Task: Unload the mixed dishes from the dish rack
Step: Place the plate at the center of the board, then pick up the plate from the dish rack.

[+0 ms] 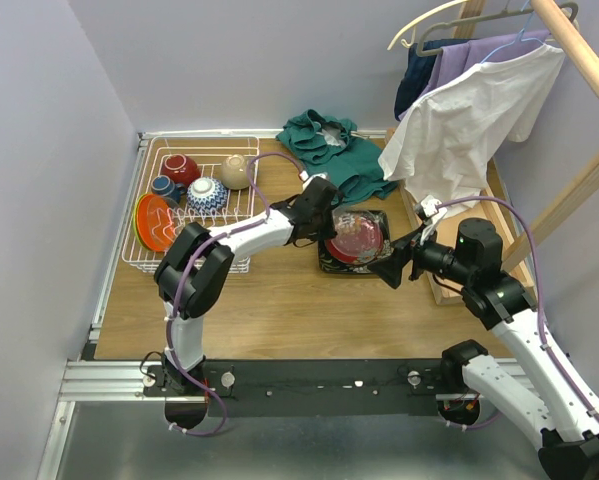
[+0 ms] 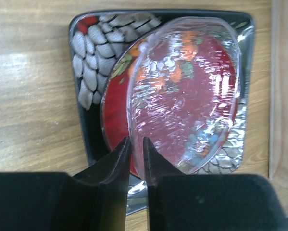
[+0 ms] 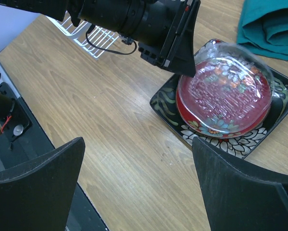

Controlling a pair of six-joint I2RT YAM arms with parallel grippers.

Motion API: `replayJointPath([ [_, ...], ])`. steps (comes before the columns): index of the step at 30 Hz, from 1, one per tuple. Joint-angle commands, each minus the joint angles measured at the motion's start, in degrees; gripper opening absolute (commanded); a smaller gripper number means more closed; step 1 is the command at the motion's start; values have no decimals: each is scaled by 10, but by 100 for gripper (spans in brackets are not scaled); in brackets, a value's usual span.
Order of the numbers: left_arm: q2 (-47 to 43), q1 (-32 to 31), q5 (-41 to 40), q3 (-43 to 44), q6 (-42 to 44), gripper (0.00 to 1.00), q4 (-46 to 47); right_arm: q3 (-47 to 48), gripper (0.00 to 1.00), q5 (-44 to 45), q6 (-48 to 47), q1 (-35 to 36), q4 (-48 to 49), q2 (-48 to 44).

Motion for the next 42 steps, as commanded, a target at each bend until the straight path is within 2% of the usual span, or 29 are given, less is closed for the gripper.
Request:
replayJointPath([
  [1,-9,-4,-7,-11,1,30,-2,2,100,6,2,2,-7,2],
  [4,-11,-5,-8,-8,5,38,-10,3,100,2,2,1,-5,6],
  [10,-37,-9,-39,6,32,62,-44,6,100,0,1,2,-5,7],
  [11,-51,-9,-49,7,37,68,-49,6,100,0,1,2,-5,7],
  [17,-109,-8,-157,37,117,85,-123,2,100,2,1,2,-6,1],
  [23,-154,4,-306,63,235,90,-194,-6,100,4,3,2,2,3],
  [27,-185,42,-363,58,290,91,-224,-10,100,1,4,2,12,4],
  [37,-269,214,-408,-1,377,90,-254,-12,100,0,-4,2,13,10],
  [42,-271,281,-421,-17,401,84,-241,-13,100,-5,-6,2,17,13],
])
